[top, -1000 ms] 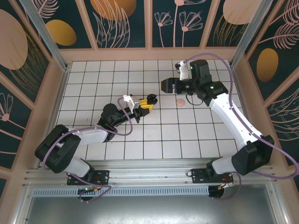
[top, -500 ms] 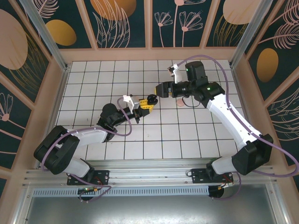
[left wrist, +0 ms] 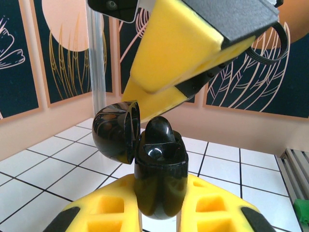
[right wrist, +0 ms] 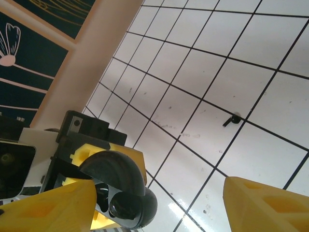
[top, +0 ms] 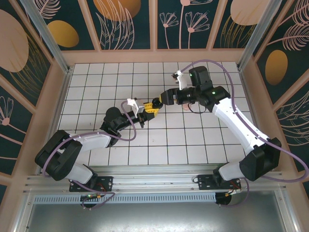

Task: Insert wireless bluetooth earbuds into charging case

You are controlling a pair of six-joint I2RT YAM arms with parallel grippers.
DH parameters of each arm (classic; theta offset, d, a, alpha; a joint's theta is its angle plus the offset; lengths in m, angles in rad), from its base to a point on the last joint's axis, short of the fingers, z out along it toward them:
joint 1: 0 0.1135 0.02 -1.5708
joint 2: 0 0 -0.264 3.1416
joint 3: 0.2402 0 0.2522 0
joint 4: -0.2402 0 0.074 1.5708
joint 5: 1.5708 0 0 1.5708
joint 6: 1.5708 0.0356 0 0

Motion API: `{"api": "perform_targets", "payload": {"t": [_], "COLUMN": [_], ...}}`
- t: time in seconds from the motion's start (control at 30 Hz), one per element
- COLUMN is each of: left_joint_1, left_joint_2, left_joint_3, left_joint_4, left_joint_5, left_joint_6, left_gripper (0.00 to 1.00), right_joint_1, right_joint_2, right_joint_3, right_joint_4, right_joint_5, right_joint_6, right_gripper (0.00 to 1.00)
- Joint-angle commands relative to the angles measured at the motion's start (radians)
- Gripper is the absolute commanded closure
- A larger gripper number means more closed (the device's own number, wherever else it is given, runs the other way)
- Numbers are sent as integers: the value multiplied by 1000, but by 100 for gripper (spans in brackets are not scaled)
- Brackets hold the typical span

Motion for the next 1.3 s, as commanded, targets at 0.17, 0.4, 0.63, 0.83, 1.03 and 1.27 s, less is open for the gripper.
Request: {"api": "perform_targets", "payload": {"t": [0.17, 0.4, 0.63, 0.83, 1.03, 1.27], "left_joint_1": [-3, -1, 81, 197, 286, 372], "left_joint_2": [-27, -42, -69, -109, -145, -145], "left_joint_3": [24, 14, -40, -93, -137, -193], "left_joint_4": [33, -13, -3, 7, 0, 60], "left_joint_5": [-5, -44, -60, -81, -98, -106], "left_joint_6": [-4, 16, -39, -104, -145, -226], "left_gripper": [92, 92, 92, 92, 92, 92], "right_joint_1": [12, 13, 9, 11, 20, 71], "right_joint_2": [22, 10, -21, 59, 156, 297], "right_joint_3": [-18, 18, 23, 68, 100, 200], "right_joint_4": [-57, -52, -1, -38, -42, -108], "right_joint_5": [39, 81, 146, 206, 242, 334], "right_joint_6": [-41, -31, -28, 55, 236, 356], "right_gripper": [31, 32, 35, 38, 39, 42]}}
